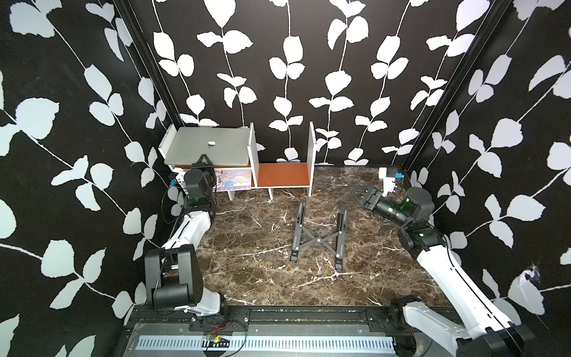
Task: Close the laptop lid and set it aside
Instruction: Place the laptop on the shelf.
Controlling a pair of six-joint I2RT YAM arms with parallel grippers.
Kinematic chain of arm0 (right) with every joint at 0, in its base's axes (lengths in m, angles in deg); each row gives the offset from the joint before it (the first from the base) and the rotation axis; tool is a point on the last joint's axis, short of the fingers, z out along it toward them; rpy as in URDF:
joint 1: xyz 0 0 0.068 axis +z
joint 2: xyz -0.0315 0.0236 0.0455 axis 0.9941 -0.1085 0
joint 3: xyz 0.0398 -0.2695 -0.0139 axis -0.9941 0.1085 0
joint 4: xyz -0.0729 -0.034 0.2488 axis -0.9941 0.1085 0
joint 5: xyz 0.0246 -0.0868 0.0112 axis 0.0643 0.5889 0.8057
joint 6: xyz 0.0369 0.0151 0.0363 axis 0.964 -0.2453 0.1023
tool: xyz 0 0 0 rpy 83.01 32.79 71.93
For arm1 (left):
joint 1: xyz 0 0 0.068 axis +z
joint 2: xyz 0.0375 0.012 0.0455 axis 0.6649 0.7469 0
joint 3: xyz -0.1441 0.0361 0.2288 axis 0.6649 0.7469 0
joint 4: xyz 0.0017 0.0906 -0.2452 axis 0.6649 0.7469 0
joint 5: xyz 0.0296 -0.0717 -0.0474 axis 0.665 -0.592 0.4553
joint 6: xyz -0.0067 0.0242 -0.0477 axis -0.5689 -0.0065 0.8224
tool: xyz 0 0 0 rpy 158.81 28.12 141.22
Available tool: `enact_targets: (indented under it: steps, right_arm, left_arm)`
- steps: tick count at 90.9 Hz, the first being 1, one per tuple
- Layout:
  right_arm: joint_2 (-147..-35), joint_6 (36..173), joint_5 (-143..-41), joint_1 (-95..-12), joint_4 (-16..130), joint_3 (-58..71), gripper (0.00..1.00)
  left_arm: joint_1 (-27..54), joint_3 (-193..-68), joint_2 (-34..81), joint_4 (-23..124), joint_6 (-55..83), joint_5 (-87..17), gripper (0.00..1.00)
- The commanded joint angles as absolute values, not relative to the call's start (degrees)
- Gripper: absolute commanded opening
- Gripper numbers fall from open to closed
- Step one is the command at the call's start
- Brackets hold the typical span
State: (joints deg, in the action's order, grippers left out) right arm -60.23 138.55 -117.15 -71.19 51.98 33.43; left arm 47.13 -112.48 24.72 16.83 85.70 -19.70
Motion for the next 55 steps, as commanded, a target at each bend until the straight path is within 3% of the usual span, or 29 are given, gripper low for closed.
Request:
enact_targets:
  steps: [1, 29, 43, 55]
  right_arm:
    - [-59.7, 138.0, -117.4, -71.5, 50.8, 31.3, 0.64]
    - [-59.5, 138.0, -117.4, -71.6, 50.9, 31.4, 0.64]
    - [-59.3, 137.9, -117.4, -71.7, 51.2, 31.5, 0.64]
    - [-59.2, 137.8, -117.4, -71.9, 51.2, 31.6, 0.64]
  left_arm:
    - [47.1, -113.4, 22.7, 4.9, 85.2, -19.4, 0.0]
    - [47.1, -112.8, 24.0, 5.7, 86.0, -19.4, 0.0]
    - [47.0, -112.2, 23.2, 9.8, 86.5, -19.9, 0.32]
    - [47.1, -111.0, 22.5, 11.5, 87.4, -20.6, 0.52]
